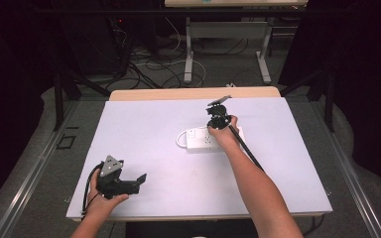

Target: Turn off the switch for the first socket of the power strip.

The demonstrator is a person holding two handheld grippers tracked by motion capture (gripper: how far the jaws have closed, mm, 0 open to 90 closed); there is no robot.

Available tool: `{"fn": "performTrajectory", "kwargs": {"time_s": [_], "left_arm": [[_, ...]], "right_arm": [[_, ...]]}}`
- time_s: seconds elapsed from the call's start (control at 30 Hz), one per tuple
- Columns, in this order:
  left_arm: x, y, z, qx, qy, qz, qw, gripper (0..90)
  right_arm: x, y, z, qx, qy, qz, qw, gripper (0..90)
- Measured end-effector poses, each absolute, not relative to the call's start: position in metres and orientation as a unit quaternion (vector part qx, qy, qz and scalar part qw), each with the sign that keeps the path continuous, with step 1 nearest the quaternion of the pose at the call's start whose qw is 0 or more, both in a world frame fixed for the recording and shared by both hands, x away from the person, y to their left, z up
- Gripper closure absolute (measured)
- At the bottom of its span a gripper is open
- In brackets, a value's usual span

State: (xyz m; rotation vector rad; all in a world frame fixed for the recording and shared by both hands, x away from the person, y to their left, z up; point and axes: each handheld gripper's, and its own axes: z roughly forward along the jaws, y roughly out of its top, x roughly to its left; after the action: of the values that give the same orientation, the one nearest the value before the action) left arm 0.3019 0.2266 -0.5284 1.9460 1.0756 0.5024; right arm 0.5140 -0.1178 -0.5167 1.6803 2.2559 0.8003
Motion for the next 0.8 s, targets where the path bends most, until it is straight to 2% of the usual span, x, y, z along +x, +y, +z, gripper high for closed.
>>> {"fn": "performTrajectory", "kwargs": {"time_s": [0.8], "left_arm": [[0.3026, 0.2263, -0.5287, 0.778, 0.425, 0.201, 0.417, 1.9]], "right_arm": [[0.5096, -0.1211, -0.5217, 0.575, 0.757, 0.289, 0.113, 90.0]]}}
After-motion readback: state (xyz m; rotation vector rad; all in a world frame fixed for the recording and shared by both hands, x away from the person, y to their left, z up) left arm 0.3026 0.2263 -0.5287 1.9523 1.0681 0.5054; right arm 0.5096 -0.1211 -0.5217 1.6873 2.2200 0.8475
